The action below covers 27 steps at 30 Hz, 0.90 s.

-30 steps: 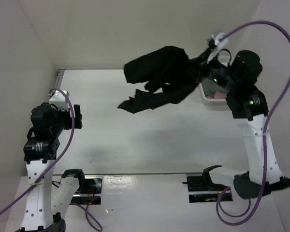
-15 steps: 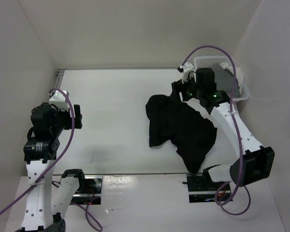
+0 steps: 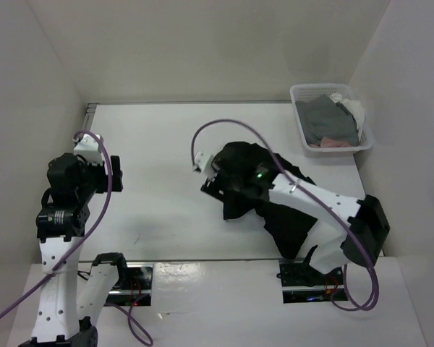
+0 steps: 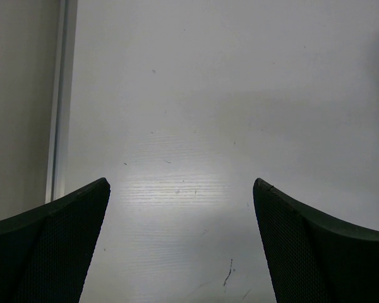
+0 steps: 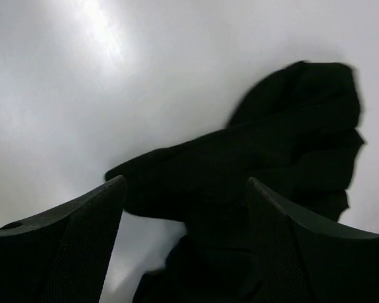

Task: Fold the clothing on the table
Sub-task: Flatten the skirt out

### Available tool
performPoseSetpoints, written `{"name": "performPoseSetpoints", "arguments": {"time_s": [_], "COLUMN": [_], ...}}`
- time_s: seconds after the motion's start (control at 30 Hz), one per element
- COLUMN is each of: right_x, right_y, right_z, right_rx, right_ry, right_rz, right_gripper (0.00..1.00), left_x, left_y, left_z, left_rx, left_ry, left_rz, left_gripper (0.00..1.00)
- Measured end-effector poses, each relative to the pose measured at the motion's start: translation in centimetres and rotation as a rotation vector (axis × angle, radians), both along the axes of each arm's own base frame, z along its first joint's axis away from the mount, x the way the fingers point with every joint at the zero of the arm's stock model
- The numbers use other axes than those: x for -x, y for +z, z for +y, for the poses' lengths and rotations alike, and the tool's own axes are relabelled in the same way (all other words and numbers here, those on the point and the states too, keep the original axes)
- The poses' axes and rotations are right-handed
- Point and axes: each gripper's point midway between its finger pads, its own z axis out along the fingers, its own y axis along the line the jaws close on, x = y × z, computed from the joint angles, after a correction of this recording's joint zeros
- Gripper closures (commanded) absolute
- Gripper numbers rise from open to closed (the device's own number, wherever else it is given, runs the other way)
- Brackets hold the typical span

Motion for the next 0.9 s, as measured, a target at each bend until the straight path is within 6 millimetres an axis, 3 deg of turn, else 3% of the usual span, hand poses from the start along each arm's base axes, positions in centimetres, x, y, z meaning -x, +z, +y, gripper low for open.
{"name": "performPoseSetpoints", "arguments": {"time_s": [0.03,0.17,0.27,0.7,0.9], "right_x": [0.4,3.8,4.1,3.2,5.5], "right_y": [-0.6,-7.8,-10.5,-9.8,-9.4], "right_z": [0.2,0.5,-0.9,-1.7,-1.2], "right_rx": [0.02,0.248,0.348,0.382,0.392], "right_ry": [0.012,0.113,0.112,0.09,0.146], "right_rz": [0.006,0.073,0.094,0.043,0.045], "right_gripper": [0.19,0.19,0.19,0.19,0.17], "left_x": [0.0,-0.3,-0.5,-0.6,-0.6], "left_y": [0.0,-0.5,-0.7,-1.0,-0.9], "left_z": [0.1,0.3,0.4,0.4,0.4], "left_rx": [-0.002,0.001,0.01,0.013,0.012], "left_ry": [0.003,0.018,0.027,0.032,0.032], "left_rz": [0.002,0.021,0.033,0.046,0.039], "left_gripper": [0.0,0.0,0.0,0.0,0.0]}}
